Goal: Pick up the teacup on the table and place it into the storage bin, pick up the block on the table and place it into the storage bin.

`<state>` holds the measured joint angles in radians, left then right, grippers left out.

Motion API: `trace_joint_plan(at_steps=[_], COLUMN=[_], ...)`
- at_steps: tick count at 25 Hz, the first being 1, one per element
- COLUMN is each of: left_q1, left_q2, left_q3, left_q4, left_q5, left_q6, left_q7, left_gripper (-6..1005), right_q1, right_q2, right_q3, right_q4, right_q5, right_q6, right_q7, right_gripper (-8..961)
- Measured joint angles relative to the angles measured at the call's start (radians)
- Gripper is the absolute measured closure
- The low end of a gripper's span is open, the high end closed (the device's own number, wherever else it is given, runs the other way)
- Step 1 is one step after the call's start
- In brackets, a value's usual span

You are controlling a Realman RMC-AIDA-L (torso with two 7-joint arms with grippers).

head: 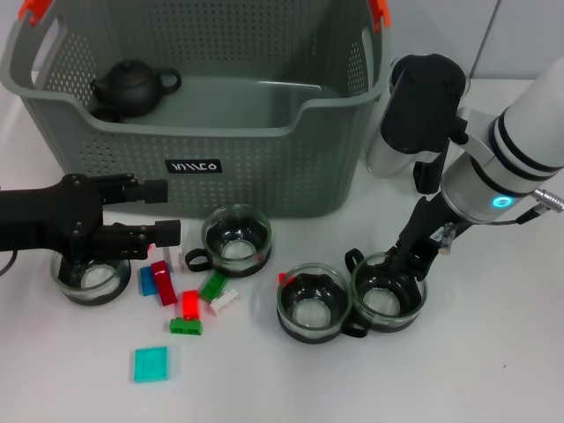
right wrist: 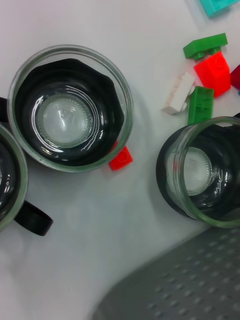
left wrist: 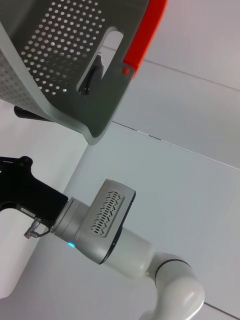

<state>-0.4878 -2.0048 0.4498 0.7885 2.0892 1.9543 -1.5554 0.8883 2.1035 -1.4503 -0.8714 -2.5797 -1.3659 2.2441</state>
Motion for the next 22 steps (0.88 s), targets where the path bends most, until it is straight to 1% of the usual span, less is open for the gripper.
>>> trace_joint_plan(at_steps=[3, 5, 7, 8, 13, 17, 18, 19, 22], left_q1=[0.0, 0.0, 0.0, 0.0, 0.0, 0.0, 0.0, 0.0, 0.0], left_q2=[0.0, 0.001, 0.002, 0.003, 0.005, 0.006, 0.006, 0.006, 0.007], left_q3=[-0.003, -0.017, -0.041, -0.077, -0.107, -0.118, -0.117, -0.118, -0.118], left_q4=[0.0, 0.0, 0.0, -0.002, -0.004, -0.006, -0.006, -0.006, -0.009], left_q5=[-0.001, -0.001, -0.002, -0.002, -0.002, -0.006, -0.01, -0.015, -0.025], left_q6=[0.0, 0.0, -0.001, -0.002, -0.002, 0.0, 0.0, 0.0, 0.001], left_q7=[0.0, 0.0, 0.003, 0.011, 0.015, 0.015, 0.015, 0.015, 0.017], left_gripper=[194, 195, 197, 198, 202, 205, 206, 206, 206], right_q1=[-0.004, -0.013, -0.029, -0.039, -0.068, -0.07, -0.066, -0.066, -0.051], right_q2=[-0.001, -0.003, -0.005, -0.006, -0.007, -0.009, -0.01, -0.01, -0.01], right_q3=[0.007, 0.023, 0.052, 0.071, 0.131, 0.193, 0.229, 0.229, 0.287], right_q4=[-0.021, -0.061, -0.128, -0.173, -0.357, -0.483, -0.542, -0.542, -0.624], right_q5=[0.008, 0.028, 0.05, 0.059, 0.077, 0.077, 0.087, 0.087, 0.126], right_q6=[-0.021, -0.062, -0.132, -0.171, -0.307, -0.382, -0.414, -0.414, -0.438], right_q7=[0.001, -0.001, -0.008, -0.011, 0.004, 0.016, 0.017, 0.017, 0.017], right_gripper=[901, 901, 901, 901, 901, 901, 901, 901, 900])
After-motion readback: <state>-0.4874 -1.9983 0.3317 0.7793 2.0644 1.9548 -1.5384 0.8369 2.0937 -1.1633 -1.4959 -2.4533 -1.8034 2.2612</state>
